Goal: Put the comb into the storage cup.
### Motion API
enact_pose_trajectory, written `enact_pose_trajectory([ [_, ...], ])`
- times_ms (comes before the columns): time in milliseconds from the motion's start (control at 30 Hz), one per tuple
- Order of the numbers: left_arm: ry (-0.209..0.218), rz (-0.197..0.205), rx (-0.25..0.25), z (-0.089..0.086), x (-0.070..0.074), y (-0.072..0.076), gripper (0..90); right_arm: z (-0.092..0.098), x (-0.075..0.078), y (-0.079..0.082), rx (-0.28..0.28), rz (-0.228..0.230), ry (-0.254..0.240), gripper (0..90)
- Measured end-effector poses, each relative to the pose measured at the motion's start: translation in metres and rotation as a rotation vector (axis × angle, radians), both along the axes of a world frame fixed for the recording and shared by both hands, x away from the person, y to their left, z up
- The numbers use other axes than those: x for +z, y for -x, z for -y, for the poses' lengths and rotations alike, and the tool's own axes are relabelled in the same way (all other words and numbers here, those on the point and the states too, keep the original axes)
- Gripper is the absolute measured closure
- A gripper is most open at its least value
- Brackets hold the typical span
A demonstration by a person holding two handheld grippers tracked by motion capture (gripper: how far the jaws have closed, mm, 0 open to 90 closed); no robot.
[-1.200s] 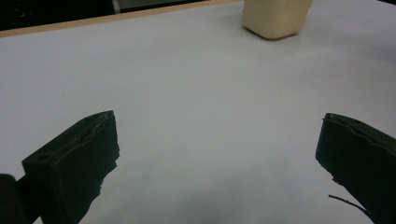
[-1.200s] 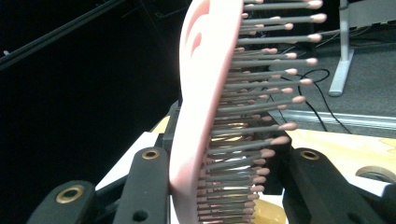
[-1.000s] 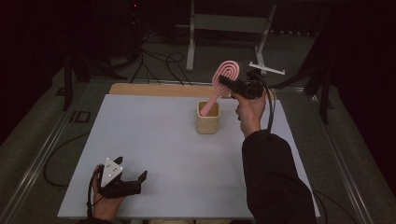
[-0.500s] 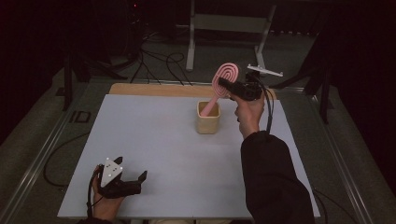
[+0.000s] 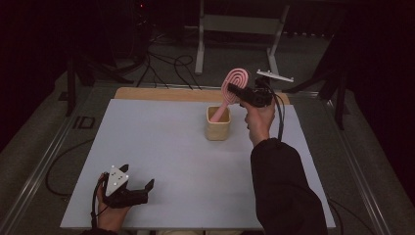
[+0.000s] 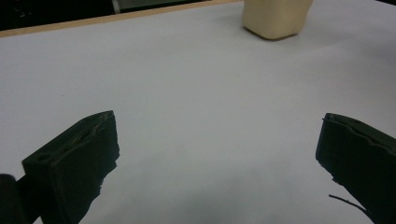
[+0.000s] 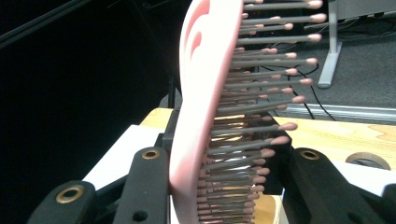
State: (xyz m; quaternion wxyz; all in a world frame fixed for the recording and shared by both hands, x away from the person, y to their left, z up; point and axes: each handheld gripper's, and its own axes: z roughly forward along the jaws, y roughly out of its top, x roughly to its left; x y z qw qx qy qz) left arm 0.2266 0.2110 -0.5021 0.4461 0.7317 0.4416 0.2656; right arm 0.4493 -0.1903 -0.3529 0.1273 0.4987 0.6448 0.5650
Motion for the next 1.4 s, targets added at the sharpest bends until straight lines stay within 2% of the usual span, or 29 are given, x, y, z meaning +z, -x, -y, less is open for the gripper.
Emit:
enact_pose_trajectory([
  [533, -0.001, 0.002, 0.001, 0.000, 0.000, 0.000, 0.0, -0.005, -0.014, -0.002, -0.010, -0.028, -0.008, 63.7],
  [1400, -0.003, 0.000, 0.000, 0.000, 0.000, 0.000, 0.0, -0.010, -0.031, -0.003, -0.016, -0.047, -0.002, 63.6],
])
